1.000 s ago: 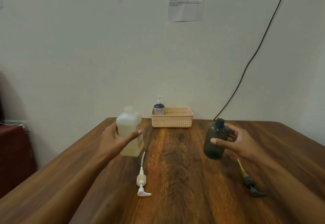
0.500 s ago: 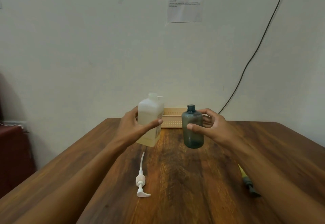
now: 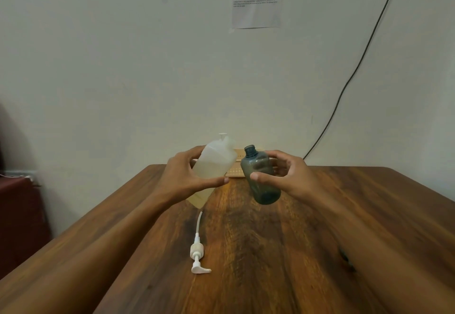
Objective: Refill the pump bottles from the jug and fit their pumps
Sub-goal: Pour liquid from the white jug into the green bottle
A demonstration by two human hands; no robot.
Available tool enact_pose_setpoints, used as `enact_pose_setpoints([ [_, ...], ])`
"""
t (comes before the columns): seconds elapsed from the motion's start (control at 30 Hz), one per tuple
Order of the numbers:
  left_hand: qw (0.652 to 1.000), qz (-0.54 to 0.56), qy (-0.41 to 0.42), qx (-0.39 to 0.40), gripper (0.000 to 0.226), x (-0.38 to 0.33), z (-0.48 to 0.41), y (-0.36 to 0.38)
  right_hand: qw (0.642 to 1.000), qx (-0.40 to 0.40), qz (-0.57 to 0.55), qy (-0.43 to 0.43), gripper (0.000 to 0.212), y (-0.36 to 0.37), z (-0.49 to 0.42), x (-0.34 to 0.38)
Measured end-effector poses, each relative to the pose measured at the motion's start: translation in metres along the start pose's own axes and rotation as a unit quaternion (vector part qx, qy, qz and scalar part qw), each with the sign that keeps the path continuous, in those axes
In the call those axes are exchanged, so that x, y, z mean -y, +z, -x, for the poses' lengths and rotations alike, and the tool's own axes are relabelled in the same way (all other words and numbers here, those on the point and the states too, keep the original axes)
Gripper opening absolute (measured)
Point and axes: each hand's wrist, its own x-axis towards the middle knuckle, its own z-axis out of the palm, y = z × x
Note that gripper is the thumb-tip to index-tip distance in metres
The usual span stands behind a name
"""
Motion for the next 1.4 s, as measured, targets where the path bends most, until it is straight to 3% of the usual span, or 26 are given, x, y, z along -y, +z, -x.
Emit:
enact_pose_setpoints([
  [0.27,0.998,-0.049,0.018,0.024,0.087,-0.004,-0.001,-0.005,1.000,0.002,-0.004,-0.007,0.077,0.003,0.004,-0.002],
  [0.8,0.992,-0.117,0.031,0.034,0.090,0.000,0.000,-0.007,1.000,0.012,-0.005,-0.003,0.088,0.012,0.015,-0.007],
  [1.4,0.976,-0.194,0.070,0.068,0.094,-0.007,-0.007,-0.019,0.999,0.008,-0.034,-0.006,0.056,0.019,0.022,-0.009],
])
